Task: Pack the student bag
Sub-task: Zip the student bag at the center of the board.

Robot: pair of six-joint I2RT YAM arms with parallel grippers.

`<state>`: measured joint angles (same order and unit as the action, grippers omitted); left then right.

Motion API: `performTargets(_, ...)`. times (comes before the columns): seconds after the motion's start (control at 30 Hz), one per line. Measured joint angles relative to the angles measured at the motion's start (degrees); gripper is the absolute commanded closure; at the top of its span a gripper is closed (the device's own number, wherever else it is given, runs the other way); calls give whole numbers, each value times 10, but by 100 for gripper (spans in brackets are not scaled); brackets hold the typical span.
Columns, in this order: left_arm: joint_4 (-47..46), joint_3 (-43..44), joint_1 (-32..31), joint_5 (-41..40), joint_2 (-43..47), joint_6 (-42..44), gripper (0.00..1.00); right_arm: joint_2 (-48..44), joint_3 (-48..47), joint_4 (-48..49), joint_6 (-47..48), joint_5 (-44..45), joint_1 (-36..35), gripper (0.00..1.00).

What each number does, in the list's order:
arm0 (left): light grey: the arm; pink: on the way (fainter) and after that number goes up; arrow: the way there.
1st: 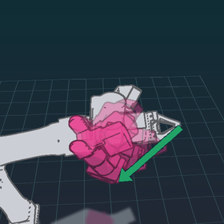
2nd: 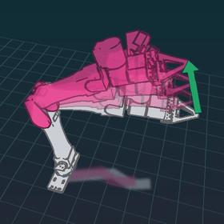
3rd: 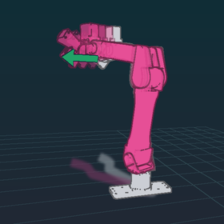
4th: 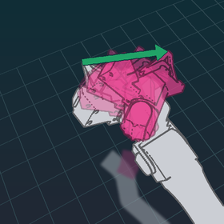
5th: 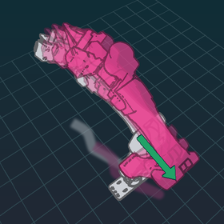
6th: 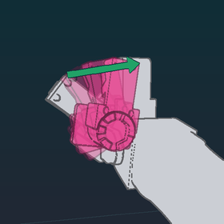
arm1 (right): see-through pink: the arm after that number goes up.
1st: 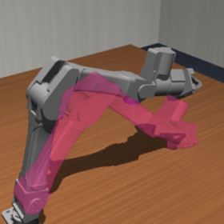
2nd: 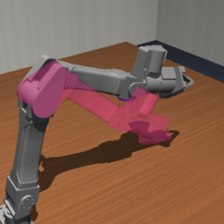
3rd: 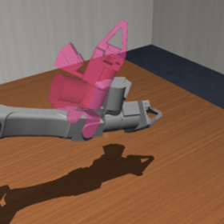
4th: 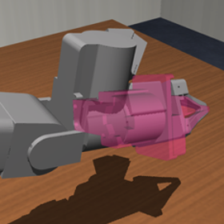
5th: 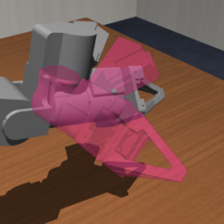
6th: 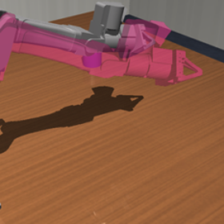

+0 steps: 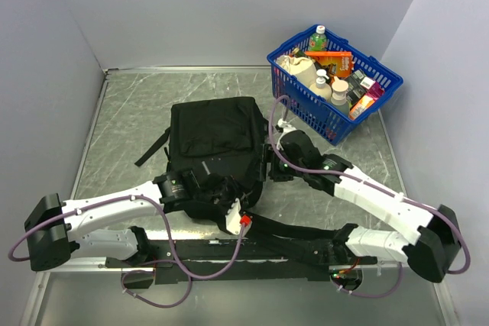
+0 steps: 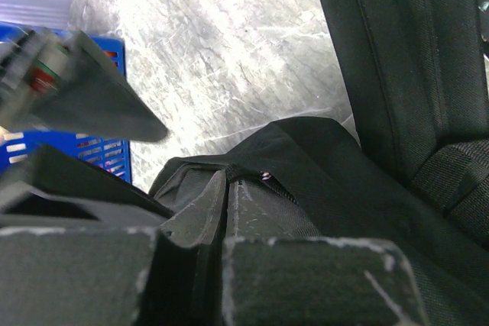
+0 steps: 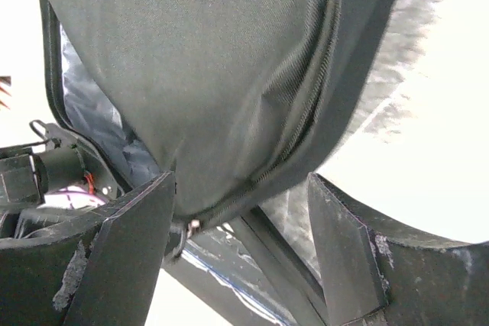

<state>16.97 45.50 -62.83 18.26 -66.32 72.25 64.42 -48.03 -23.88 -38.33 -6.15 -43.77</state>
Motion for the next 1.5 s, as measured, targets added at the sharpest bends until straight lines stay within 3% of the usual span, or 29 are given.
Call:
performTargets(0.17,0,-3,0,-1,2,2,99,-35,-4,-27,-3,23,-2,24)
performTargets(0.4,0,-3,0,-1,2,2,99,10,-3,-13,-26,14,-17,26)
performTargets(0.47,0,-3,0,-1,2,2,99,29,-3,-2,-35,7,-27,37)
performTargets(0.5,0,-3,0,-1,2,2,99,37,-3,3,-39,3,-30,49)
performTargets(0.57,0,-3,0,-1,3,3,99,48,-2,12,-46,0,-34,66)
performTargets(0.6,0,-3,0,-1,5,4,99,51,0,16,-50,-3,-34,81)
performTargets(0.7,0,-3,0,-1,7,4,99,52,7,24,-62,-5,-34,92)
performTargets(1.1,0,-3,0,-1,7,6,99,14,37,17,-55,-7,5,94)
performTargets(1.33,0,-3,0,-2,7,5,99,-2,39,-10,20,-41,97,95)
performTargets(1.5,0,-3,1,-6,7,5,99,43,-1,-37,76,-68,119,95)
